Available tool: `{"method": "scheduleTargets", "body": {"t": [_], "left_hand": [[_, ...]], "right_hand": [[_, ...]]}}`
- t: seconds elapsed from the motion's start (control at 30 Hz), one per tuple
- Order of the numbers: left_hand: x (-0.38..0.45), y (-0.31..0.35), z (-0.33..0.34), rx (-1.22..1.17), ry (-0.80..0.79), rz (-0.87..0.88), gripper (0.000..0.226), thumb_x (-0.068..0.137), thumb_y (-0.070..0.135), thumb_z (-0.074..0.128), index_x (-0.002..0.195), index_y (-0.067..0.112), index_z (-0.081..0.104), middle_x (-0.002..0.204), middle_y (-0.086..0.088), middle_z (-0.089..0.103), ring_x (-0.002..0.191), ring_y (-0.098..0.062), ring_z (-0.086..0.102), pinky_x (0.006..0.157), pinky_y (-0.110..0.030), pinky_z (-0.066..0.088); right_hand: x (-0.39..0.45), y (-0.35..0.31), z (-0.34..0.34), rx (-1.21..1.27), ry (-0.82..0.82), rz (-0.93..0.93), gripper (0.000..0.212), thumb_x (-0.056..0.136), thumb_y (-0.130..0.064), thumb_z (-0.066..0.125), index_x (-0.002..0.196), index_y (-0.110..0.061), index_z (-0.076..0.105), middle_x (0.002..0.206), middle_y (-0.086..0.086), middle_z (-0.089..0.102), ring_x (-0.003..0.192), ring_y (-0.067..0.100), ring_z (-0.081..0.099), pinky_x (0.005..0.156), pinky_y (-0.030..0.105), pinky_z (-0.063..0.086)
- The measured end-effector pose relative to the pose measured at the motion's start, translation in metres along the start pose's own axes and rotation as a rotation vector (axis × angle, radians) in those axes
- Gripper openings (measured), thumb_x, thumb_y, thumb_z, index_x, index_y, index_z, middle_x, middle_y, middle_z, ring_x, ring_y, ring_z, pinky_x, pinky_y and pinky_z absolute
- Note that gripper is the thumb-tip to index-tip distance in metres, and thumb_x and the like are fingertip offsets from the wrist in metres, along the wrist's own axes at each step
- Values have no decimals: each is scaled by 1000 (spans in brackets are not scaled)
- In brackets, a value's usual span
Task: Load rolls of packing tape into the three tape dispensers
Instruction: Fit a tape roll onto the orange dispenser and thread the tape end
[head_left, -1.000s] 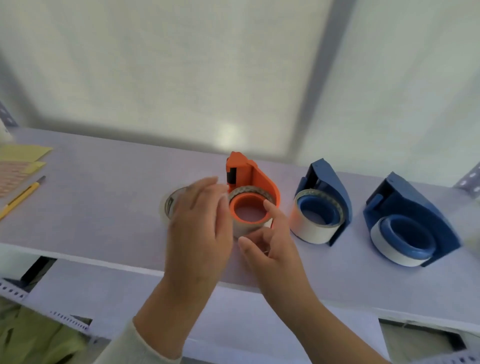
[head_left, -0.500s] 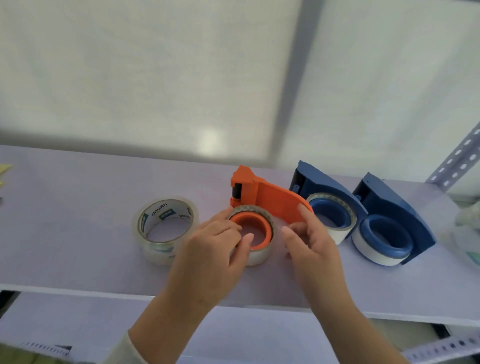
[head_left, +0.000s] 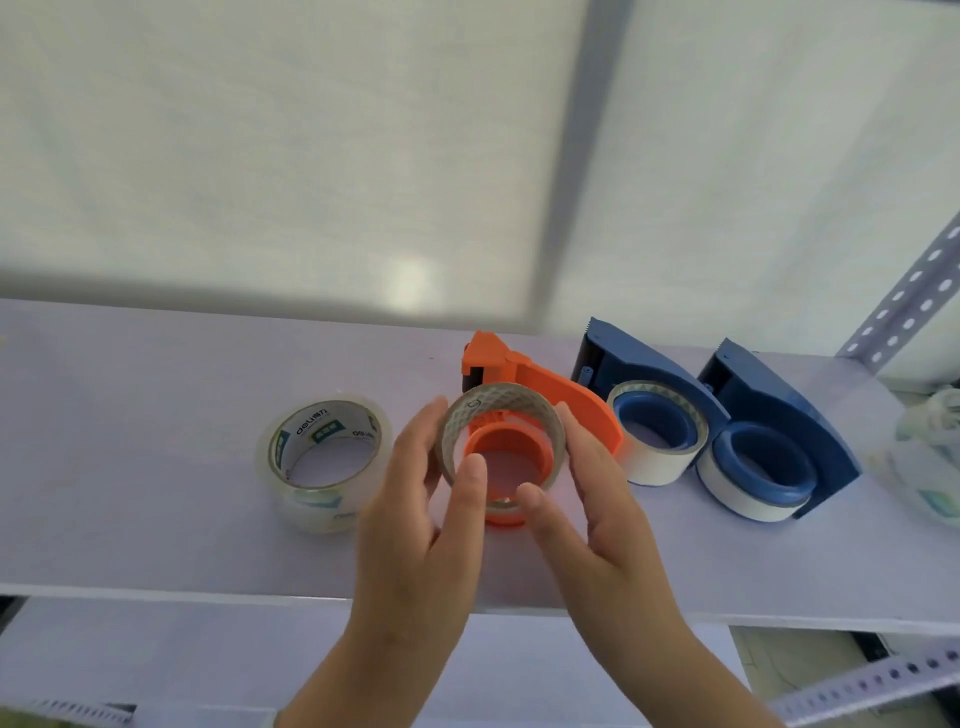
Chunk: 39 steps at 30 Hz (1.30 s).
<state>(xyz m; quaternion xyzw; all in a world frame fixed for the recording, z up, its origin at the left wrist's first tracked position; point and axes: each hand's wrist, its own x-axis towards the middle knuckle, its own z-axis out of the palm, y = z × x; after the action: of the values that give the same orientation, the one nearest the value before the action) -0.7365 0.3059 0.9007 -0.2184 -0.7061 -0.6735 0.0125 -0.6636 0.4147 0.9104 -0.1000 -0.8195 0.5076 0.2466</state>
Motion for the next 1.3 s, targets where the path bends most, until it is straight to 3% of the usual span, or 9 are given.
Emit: {"method": "scheduleTargets", "body": {"t": [0.27, 0.4, 0.53, 0.67, 0.83, 0.97, 1.03, 1.13, 1.3], "left_hand": [[-21, -15, -33, -121, 167, -133, 52, 80, 53, 41, 123, 28, 56, 117, 23, 65, 108, -1, 62, 94, -39, 52], [-7, -21, -47, -103, 196, -160, 53, 81, 57, 40, 121, 27, 57, 118, 15, 65, 112, -6, 60, 99, -45, 48], [12, -26, -54, -137, 169, -206, 52, 80, 61, 41, 121, 34, 55, 129, 3, 60, 122, -18, 55, 106, -51, 41], [29, -28, -53, -124, 92, -234, 49, 77, 66, 39, 120, 46, 50, 139, 3, 49, 129, -15, 47, 111, -47, 35], [39, -21, -60, -16, -37, -263, 65, 81, 55, 51, 139, 28, 37, 147, 7, 40, 134, -5, 37, 112, -29, 28], [36, -10, -82, 164, 307, -87, 31, 87, 21, 63, 117, 26, 57, 119, 9, 60, 112, -10, 57, 91, -21, 43], [43, -16, -97, 290, 451, -44, 41, 83, 24, 68, 121, 23, 52, 122, 8, 52, 115, -15, 53, 98, -31, 44], [59, -35, -108, 485, 395, -209, 87, 68, 39, 78, 138, 15, 32, 142, -9, 37, 134, -25, 35, 110, -48, 34], [64, -49, -113, 515, 293, -260, 102, 60, 44, 83, 141, 13, 28, 142, -13, 43, 131, -28, 41, 108, -43, 37]], "right_hand": [[-34, 2, 55, -173, 80, -88, 70, 80, -41, 58, 144, -33, 29, 142, -28, 29, 130, -5, 34, 101, 2, 26], [-33, 2, 74, -152, 17, -34, 68, 83, -36, 53, 146, -31, 27, 148, -22, 28, 137, -10, 22, 107, 3, 18], [-22, -4, 89, -115, -125, 24, 73, 90, -24, 52, 150, -32, 12, 159, -14, 15, 145, -4, 7, 117, 17, 13], [3, -6, 102, -124, -176, 124, 69, 97, -24, 45, 151, -33, 1, 161, -11, -12, 143, -5, -16, 112, 13, -3], [31, -1, 112, -181, -151, 186, 63, 98, -18, 40, 152, -20, 7, 163, 1, -9, 147, 7, -10, 107, 11, -5], [32, -1, 114, -198, -138, 149, 61, 97, -9, 37, 152, -22, 11, 163, 1, -3, 148, 8, -3, 98, -1, -8], [29, -3, 114, -206, -126, 108, 63, 96, -6, 36, 151, -23, 12, 162, -1, -6, 148, 9, -6, 102, 2, -7], [23, -4, 114, -256, -129, 11, 65, 94, -4, 37, 151, -21, 12, 157, -11, -14, 147, 9, -14, 118, 22, -1], [12, -4, 114, -311, -150, -91, 68, 92, -9, 41, 151, -23, 11, 151, -16, -22, 145, 6, -19, 115, 18, -8]]}}
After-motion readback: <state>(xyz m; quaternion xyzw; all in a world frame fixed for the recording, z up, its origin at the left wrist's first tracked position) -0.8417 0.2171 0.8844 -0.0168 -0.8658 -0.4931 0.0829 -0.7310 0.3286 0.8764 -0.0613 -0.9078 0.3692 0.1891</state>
